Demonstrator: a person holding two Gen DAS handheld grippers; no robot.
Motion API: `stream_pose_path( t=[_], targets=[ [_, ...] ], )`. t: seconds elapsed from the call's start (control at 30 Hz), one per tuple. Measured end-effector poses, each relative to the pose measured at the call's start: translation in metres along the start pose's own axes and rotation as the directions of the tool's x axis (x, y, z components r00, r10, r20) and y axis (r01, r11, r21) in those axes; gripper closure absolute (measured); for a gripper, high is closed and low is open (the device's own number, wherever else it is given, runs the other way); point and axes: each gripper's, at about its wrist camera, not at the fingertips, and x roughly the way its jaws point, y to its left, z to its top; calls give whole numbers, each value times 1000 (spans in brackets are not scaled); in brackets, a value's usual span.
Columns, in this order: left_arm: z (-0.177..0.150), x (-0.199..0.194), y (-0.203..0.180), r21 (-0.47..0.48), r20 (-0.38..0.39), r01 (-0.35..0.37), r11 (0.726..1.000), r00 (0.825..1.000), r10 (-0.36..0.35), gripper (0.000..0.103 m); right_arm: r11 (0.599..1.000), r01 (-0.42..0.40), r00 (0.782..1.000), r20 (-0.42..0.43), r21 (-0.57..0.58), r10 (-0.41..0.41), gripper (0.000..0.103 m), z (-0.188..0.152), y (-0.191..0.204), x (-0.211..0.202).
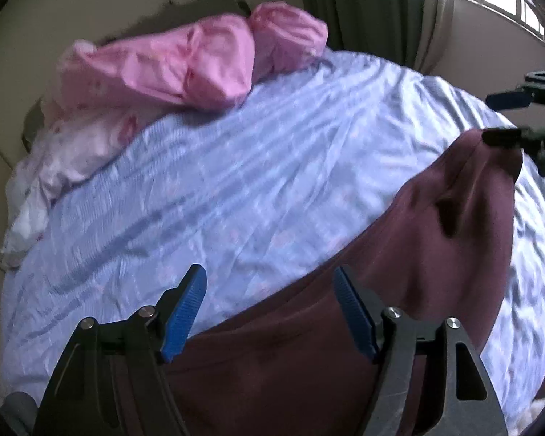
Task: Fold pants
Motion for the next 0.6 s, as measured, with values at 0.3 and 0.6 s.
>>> stream_pose_path(
  t=[0.3, 0.6],
  targets=[
    [-35, 51, 24, 67, -166, 91, 994, 983, -79, 31, 985, -168, 979, -121, -41, 162, 51, 12, 74, 65],
    [-54, 87, 37, 12, -229, 124, 992, 966, -118, 61, 979, -182, 969, -187, -89, 163, 51, 6, 112, 106]
  ],
)
